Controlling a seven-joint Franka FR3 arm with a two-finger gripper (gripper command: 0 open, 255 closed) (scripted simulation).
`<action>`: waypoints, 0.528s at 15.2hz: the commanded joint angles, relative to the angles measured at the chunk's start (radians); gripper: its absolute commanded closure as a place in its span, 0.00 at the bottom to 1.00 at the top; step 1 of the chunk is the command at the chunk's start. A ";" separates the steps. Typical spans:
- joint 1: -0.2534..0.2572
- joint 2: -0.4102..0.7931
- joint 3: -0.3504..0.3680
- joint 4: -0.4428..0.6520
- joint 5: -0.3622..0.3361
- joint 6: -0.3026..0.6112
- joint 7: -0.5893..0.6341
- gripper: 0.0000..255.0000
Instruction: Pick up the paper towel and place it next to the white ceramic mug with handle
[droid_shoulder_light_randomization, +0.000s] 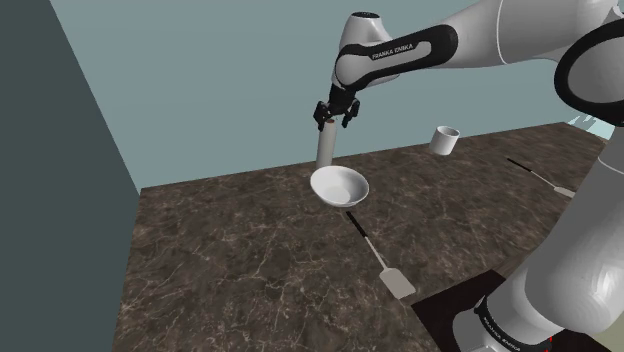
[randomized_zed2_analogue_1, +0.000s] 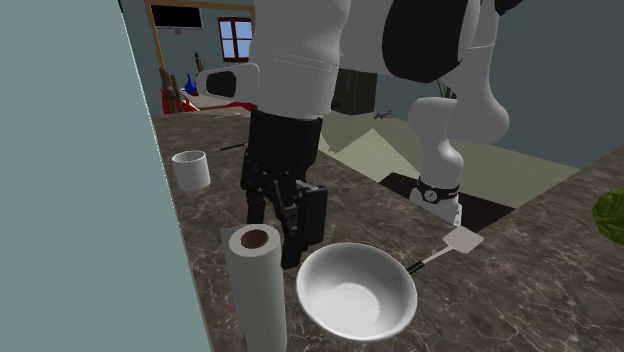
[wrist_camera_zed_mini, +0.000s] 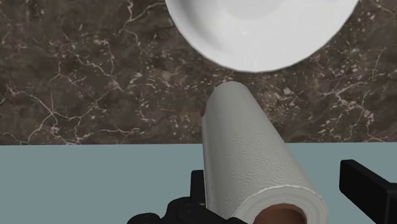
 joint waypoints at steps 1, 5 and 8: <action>0.000 0.001 0.000 0.001 0.000 0.001 0.000 0.00; 0.000 0.001 0.000 0.001 0.000 0.001 0.000 1.00; 0.000 0.001 0.000 0.000 0.000 0.001 0.000 1.00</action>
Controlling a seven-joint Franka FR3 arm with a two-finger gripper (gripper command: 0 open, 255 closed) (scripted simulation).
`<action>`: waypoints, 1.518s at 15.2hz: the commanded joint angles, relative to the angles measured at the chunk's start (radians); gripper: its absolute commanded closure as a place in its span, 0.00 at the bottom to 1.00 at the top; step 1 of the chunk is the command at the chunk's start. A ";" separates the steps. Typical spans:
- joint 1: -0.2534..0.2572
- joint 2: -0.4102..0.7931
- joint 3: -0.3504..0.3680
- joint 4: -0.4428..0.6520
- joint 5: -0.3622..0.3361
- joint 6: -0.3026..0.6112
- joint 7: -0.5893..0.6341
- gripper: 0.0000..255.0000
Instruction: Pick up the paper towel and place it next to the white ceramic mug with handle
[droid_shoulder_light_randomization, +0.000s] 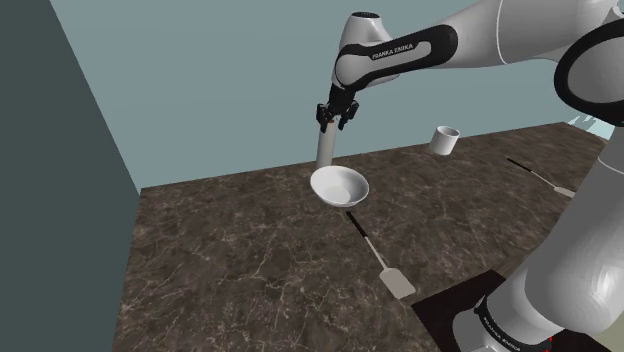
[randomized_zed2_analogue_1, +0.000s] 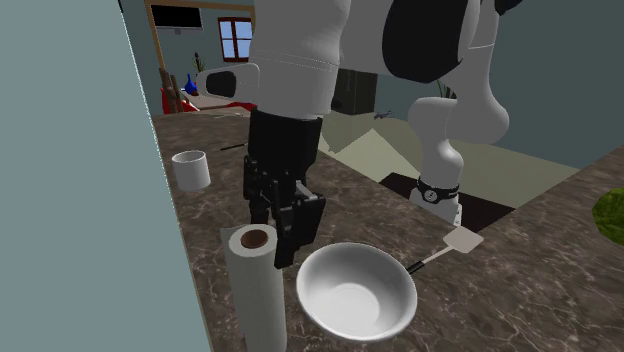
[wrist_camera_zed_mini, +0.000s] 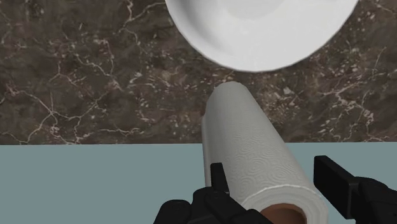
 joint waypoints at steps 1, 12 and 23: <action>0.000 0.000 0.000 0.000 0.000 0.000 0.000 1.00; 0.000 -0.018 0.001 0.057 0.003 -0.076 -0.004 1.00; 0.001 -0.034 0.002 0.185 0.007 -0.219 -0.011 1.00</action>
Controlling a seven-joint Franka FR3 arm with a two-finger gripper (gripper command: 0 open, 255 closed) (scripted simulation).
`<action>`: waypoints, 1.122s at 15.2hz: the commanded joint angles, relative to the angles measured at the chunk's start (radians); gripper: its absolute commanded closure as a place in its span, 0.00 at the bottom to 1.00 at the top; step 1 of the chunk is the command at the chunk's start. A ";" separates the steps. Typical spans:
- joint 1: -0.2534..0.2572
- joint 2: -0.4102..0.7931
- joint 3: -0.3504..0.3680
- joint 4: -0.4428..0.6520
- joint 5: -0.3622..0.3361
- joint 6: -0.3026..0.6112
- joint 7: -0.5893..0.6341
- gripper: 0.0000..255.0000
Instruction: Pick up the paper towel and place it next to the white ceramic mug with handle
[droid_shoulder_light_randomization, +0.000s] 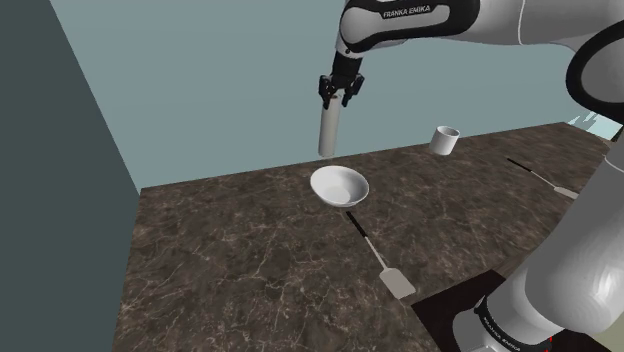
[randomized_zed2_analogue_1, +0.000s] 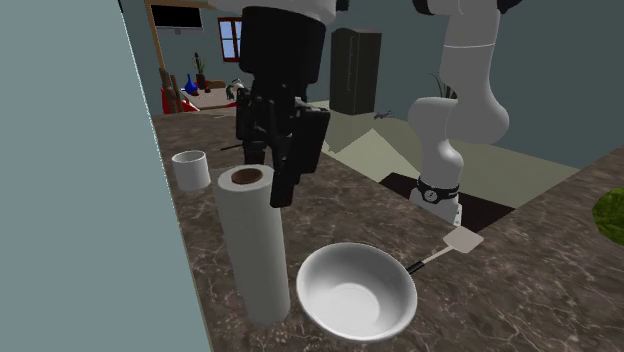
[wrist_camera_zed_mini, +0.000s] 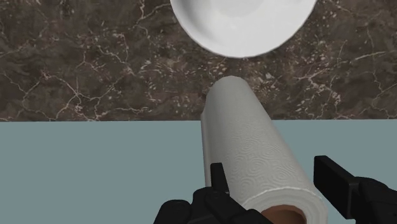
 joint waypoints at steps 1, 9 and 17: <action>-0.002 0.000 -0.001 0.027 0.002 -0.027 -0.005 1.00; -0.001 0.008 -0.001 0.146 0.003 -0.137 -0.010 1.00; 0.000 0.035 0.000 0.291 0.004 -0.256 -0.014 1.00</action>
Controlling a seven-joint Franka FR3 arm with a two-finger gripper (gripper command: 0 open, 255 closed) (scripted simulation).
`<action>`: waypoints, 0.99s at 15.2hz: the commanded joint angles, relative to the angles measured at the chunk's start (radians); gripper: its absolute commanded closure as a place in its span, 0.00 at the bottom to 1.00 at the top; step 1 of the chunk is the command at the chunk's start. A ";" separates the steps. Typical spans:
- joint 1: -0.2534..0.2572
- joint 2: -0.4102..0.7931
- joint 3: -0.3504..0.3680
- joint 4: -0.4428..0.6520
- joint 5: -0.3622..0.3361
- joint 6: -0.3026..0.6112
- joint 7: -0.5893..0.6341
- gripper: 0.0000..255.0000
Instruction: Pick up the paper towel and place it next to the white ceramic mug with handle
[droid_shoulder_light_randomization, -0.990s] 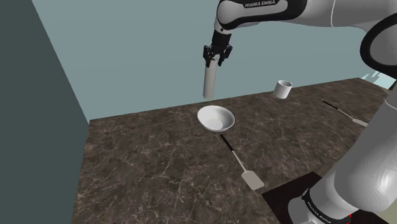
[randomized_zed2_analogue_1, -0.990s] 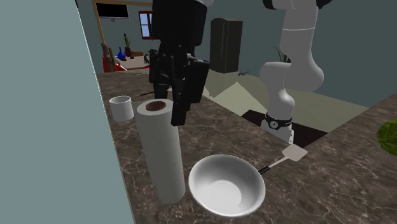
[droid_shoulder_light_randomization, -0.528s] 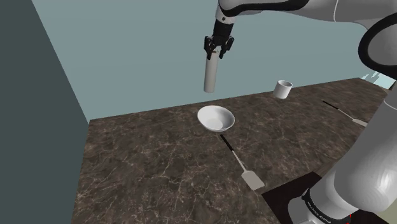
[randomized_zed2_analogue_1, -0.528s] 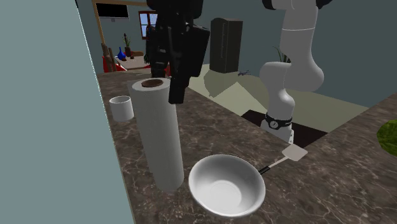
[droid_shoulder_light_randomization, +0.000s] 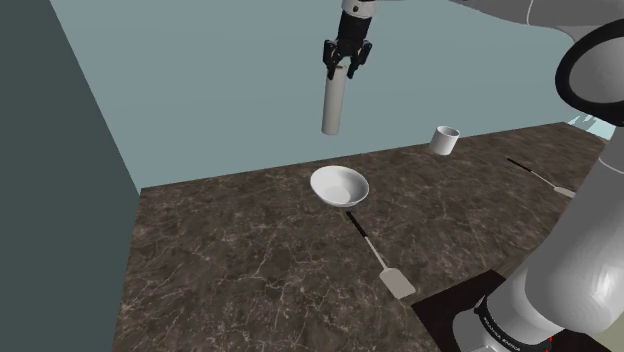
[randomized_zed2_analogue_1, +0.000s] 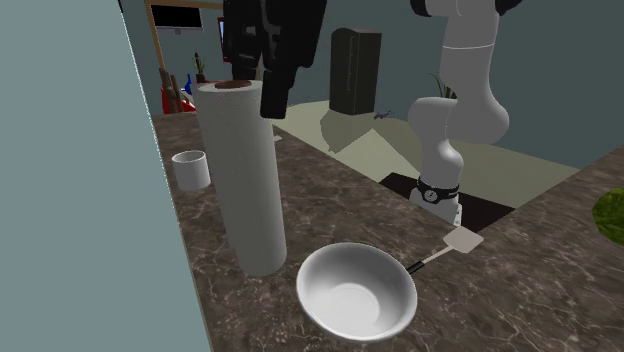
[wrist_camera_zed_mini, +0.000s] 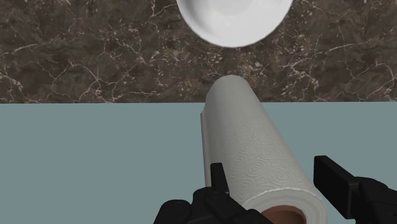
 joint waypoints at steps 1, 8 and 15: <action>0.002 0.010 0.001 0.041 -0.001 -0.032 0.001 1.00; 0.003 0.057 0.001 0.205 -0.002 -0.149 -0.003 1.00; 0.007 0.140 0.001 0.431 -0.004 -0.291 -0.008 1.00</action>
